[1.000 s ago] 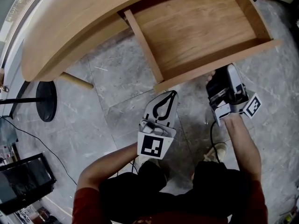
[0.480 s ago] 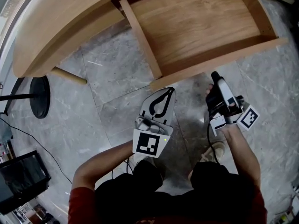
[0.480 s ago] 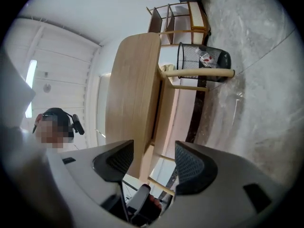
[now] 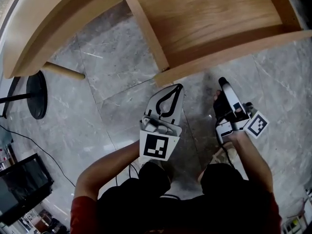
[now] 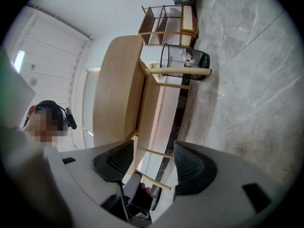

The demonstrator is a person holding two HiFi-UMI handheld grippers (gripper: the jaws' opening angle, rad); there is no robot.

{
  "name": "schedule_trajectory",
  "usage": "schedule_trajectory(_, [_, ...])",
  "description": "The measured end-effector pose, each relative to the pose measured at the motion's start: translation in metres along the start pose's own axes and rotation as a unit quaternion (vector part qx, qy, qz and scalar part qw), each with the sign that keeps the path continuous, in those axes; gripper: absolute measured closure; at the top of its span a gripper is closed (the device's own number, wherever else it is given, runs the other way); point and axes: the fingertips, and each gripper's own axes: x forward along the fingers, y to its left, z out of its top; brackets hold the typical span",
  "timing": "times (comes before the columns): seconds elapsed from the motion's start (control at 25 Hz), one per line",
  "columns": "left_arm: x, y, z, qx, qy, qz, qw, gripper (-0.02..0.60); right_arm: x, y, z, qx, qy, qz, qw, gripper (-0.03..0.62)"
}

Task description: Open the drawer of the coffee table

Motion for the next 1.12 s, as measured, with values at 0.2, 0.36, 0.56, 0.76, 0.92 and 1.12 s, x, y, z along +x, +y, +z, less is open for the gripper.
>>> schedule_trajectory(0.2, [-0.002,-0.001,-0.006,-0.005,0.005,0.004,1.0,0.575,-0.004,-0.008,-0.005,0.018,0.001,-0.011,1.0,0.341])
schedule_trajectory(0.36, [-0.003,-0.001,-0.007,-0.008,0.007,0.007,0.9999,0.575,-0.005,-0.011,-0.005,0.022,0.002,-0.016,1.0,0.341])
schedule_trajectory(0.56, [-0.003,0.0,-0.003,-0.011,0.008,0.009,0.9999,0.575,-0.003,-0.01,-0.008,0.009,0.012,-0.025,1.0,0.341])
schedule_trajectory(0.76, [-0.005,0.004,-0.008,-0.016,0.008,0.012,0.9998,0.575,0.0,-0.011,-0.017,-0.057,0.037,-0.046,0.997,0.341])
schedule_trajectory(0.92, [-0.005,0.006,-0.014,-0.013,0.011,0.012,0.9998,0.575,0.002,-0.013,-0.026,-0.149,0.065,-0.071,0.984,0.342])
schedule_trajectory(1.12, [-0.006,0.007,-0.014,-0.016,0.01,0.015,0.9997,0.575,0.004,-0.007,-0.035,-0.291,0.101,-0.099,0.946,0.342])
